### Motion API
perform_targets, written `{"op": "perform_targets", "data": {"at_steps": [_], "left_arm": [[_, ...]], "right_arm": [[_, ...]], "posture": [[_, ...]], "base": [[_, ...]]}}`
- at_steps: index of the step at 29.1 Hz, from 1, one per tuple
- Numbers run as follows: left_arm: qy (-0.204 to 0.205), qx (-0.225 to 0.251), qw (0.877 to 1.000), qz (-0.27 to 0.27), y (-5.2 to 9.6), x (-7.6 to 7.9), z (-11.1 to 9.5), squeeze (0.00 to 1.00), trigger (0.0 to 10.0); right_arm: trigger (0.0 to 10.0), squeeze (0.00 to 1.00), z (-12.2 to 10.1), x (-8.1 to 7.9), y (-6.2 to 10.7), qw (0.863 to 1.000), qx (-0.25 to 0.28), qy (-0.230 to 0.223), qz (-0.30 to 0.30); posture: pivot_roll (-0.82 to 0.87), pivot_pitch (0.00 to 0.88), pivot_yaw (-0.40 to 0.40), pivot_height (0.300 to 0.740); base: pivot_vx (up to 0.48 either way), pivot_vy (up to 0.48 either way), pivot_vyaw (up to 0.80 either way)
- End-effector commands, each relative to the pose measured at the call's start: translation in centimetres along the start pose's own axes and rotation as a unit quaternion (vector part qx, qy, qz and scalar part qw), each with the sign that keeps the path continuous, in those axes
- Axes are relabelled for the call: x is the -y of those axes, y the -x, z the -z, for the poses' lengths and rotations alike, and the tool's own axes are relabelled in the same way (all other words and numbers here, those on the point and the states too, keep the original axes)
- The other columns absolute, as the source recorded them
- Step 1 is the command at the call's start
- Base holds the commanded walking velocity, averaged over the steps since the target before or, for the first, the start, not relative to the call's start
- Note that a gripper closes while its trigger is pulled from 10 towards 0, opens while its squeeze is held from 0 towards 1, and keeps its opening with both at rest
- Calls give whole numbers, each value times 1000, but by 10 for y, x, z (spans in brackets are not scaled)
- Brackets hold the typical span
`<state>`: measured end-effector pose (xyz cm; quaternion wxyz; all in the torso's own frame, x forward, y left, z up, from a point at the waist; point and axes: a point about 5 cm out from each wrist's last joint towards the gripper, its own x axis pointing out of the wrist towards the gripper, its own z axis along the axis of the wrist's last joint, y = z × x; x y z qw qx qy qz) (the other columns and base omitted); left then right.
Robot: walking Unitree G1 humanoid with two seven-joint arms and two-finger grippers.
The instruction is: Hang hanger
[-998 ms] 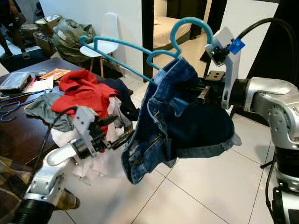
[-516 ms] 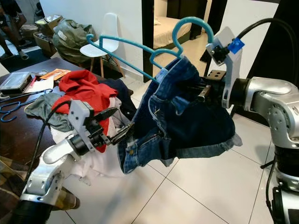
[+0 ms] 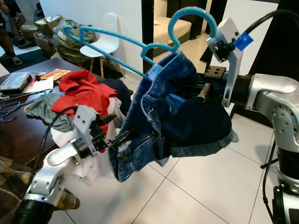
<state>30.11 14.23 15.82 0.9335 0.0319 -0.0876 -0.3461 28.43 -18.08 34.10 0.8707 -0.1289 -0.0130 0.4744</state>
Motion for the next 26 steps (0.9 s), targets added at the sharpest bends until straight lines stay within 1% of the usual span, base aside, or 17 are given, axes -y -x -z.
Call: {"op": "perform_targets", "data": {"at_steps": [1,4,5,6,8,10,11,12,19,22,23,26], "left_arm": [[3,-22,1000,12,3,5,8,0,10000],[0,-31,999,14,3,7,11,0,10000],[-5,-40,999,8,5,7,14,0,10000],[-14,-49,999,-2,7,5,16,0,4549],[-25,-56,998,-14,8,2,17,0,4549],[-26,-57,998,-15,8,1,18,0,4549],[-31,-58,998,-24,12,-2,16,0,0],[-36,-60,997,-35,16,-5,15,0,0],[-40,-67,996,-41,20,-8,15,0,0],[-51,-68,995,-51,27,-14,10,0,0],[-51,-68,995,-51,27,-14,10,0,0],[-59,-69,994,-60,30,-20,7,0,0]], "right_arm": [[0,0,-12,-1,4,1000,22,18,3],[0,0,-13,-1,4,1000,23,18,4],[0,0,-14,0,3,1000,25,18,5],[0,0,-13,2,3,999,24,17,13],[0,0,-13,4,4,999,23,16,23],[0,0,-13,4,4,999,23,15,24],[0,0,-11,9,4,999,20,12,41],[0,0,-9,15,5,998,15,8,61],[0,0,-9,16,5,998,13,8,67],[0,0,-2,23,9,995,-14,18,94],[0,0,-2,23,9,995,-14,18,94],[0,0,0,24,12,995,-23,24,97]], "posture": [[-105,0,-31,740],[-104,0,-31,740],[-103,0,-31,740],[-99,0,-31,740],[-99,0,-30,740],[-99,0,-30,740],[-92,0,-34,740],[-92,0,-34,740],[-89,0,-34,740],[-85,0,-37,740],[-85,0,-37,740],[-86,0,-36,740]], "base": [[0,0,0],[0,0,0],[0,0,0],[0,0,0],[0,0,0],[0,0,0],[0,0,0],[0,0,0],[0,0,0],[0,0,0],[0,0,0],[0,0,0]]}}
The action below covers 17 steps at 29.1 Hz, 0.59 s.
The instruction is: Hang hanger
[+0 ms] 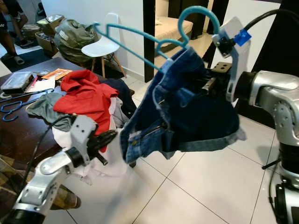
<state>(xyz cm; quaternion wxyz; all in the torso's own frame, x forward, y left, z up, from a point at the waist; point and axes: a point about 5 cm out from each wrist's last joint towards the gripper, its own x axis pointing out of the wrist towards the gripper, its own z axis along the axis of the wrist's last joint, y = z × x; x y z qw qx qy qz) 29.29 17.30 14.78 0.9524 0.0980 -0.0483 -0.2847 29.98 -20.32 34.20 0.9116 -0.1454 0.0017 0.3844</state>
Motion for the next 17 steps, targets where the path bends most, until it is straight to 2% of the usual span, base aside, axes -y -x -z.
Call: {"op": "perform_targets", "data": {"at_steps": [1,7,8,9,10,11,17], "left_arm": [[-7,-6,1000,-3,2,-4,-1,0,0],[-7,0,1000,4,0,-3,-2,0,0],[-7,8,1000,14,-1,0,-4,0,2902],[5,22,999,31,-5,6,-8,0,10000],[13,33,998,43,-7,10,-10,0,10000],[20,42,998,50,-9,14,-14,1000,10000],[36,65,993,88,-17,32,-23,1000,10000]], "right_arm": [[0,0,-5,0,2,1000,11,20,2],[0,0,-9,-4,5,999,20,22,-12],[0,0,-10,-5,5,999,23,21,-18],[0,0,-10,-6,5,999,23,21,-20],[0,0,-10,-6,4,999,24,21,-22],[0,0,-10,-6,4,999,23,22,-22],[0,0,-10,-8,2,999,24,23,-27]], "posture": [[-86,0,-36,740],[-92,0,-33,740],[-92,0,-33,740],[-96,0,-32,740],[-96,0,-32,740],[-97,0,-32,740],[-97,0,-32,740]], "base": [[0,0,0],[0,0,0],[0,0,0],[0,0,0],[0,0,0],[0,0,0],[0,0,0]]}}
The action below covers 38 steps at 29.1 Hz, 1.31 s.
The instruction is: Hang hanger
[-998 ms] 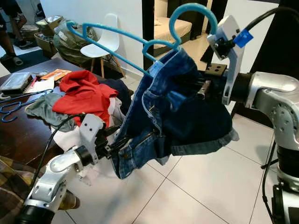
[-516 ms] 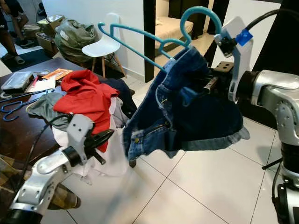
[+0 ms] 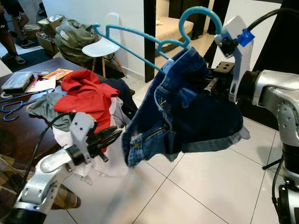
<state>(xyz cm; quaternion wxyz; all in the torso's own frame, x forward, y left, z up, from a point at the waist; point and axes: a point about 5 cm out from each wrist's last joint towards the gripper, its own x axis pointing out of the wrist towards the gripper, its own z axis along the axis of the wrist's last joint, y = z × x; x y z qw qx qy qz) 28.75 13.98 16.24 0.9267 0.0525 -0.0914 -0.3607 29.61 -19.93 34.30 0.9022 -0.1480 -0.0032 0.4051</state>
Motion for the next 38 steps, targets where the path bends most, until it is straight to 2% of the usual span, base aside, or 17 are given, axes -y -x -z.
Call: {"op": "perform_targets", "data": {"at_steps": [1,4,6,7,11,16,26,27,30,38], "left_arm": [[1,0,1000,20,-5,8,-1,1000,10000],[-2,-2,1000,22,-6,10,-1,1000,10000],[-13,-22,1000,14,-6,8,4,1000,10000],[-17,-37,999,11,-5,7,9,0,10000],[-18,-47,999,10,-5,6,11,0,10000],[-23,-63,997,-50,-5,-9,18,0,10000],[-20,-54,997,-47,-9,-9,15,0,10000],[-12,-50,998,-26,-9,-3,15,0,0],[-4,-45,999,-13,-9,2,15,0,0],[-3,-48,999,-10,-6,3,15,0,0]], "right_arm": [[0,0,-7,-3,1,1000,17,17,-8],[0,0,-7,-4,0,1000,18,18,-10],[0,0,-8,-6,0,999,21,19,-18],[0,0,-10,-8,0,999,25,19,-23],[0,0,-10,-9,0,999,27,20,-27],[0,0,-16,-24,2,996,47,32,-74],[0,0,-19,-31,4,993,50,41,-94],[0,0,-20,-31,5,994,50,41,-90],[0,0,-19,-29,5,995,47,40,-79],[0,0,-17,-22,4,997,43,34,-59]], "posture": [[-97,0,-32,740],[-96,0,-31,740],[-95,0,-30,740],[-95,0,-28,740],[-95,0,-28,740],[-100,0,-24,740],[-106,0,-20,740],[-106,0,-19,740],[-104,0,-21,740],[-100,0,-23,740]], "base": [[0,0,0],[0,0,0],[0,0,0],[0,0,0],[0,0,0],[0,0,0],[0,0,0],[0,0,0],[0,0,0],[0,0,0]]}}
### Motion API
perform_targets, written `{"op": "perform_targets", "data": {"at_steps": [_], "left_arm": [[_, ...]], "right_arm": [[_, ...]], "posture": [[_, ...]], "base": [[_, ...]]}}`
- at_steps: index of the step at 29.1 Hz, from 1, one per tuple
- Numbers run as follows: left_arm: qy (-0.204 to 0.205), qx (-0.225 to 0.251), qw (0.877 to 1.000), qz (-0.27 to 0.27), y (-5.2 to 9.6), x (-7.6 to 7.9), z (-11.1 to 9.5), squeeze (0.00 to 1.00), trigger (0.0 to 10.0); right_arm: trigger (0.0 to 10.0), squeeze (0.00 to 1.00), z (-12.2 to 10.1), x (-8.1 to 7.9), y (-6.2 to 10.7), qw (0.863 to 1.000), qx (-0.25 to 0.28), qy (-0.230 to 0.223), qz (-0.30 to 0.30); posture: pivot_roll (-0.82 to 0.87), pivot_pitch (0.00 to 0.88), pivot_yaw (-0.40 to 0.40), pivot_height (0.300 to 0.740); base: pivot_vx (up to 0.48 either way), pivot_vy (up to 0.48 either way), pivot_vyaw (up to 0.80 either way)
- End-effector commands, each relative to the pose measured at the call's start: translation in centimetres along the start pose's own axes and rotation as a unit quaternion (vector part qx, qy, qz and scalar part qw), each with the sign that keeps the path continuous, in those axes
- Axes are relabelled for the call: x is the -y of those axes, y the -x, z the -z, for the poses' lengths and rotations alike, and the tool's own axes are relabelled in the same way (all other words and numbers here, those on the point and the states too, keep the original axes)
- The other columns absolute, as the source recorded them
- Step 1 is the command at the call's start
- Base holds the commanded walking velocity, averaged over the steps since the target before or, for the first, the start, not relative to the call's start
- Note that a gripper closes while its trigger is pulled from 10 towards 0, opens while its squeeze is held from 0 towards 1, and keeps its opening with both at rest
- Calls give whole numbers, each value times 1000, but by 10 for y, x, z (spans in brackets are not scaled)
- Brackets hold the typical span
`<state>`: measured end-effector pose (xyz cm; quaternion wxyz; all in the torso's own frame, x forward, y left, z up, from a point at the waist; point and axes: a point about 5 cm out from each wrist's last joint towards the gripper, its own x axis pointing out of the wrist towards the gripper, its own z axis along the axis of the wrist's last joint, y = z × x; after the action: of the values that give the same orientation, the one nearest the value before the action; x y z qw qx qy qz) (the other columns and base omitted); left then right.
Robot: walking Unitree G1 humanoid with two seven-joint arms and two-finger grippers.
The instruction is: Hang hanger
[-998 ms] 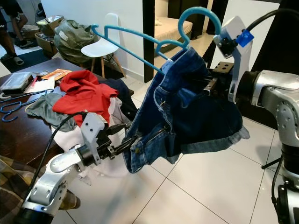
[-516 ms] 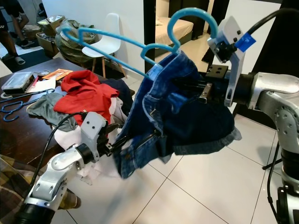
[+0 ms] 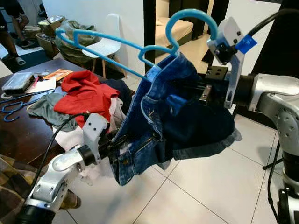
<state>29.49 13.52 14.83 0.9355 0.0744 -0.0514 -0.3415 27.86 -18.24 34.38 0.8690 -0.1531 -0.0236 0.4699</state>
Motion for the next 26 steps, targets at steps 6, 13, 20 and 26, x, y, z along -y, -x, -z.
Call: {"op": "perform_targets", "data": {"at_steps": [6,13,20,26], "left_arm": [[0,-10,1000,10,9,-2,0,0,0],[-14,-6,999,-30,27,-39,-15,0,0],[-56,-54,997,1,54,-82,-34,0,10000],[-76,-99,992,-8,49,-104,-42,0,10000]], "right_arm": [[0,0,-4,10,7,999,-2,18,38],[0,0,13,18,21,996,-54,47,53],[0,0,33,11,47,985,-148,84,-17],[0,0,43,-2,44,981,-167,79,-62]], "posture": [[-96,0,-23,740],[-91,0,-26,740],[-84,0,-22,740],[-88,0,-15,740]], "base": [[0,0,0],[0,0,0],[0,0,0],[0,0,0]]}}
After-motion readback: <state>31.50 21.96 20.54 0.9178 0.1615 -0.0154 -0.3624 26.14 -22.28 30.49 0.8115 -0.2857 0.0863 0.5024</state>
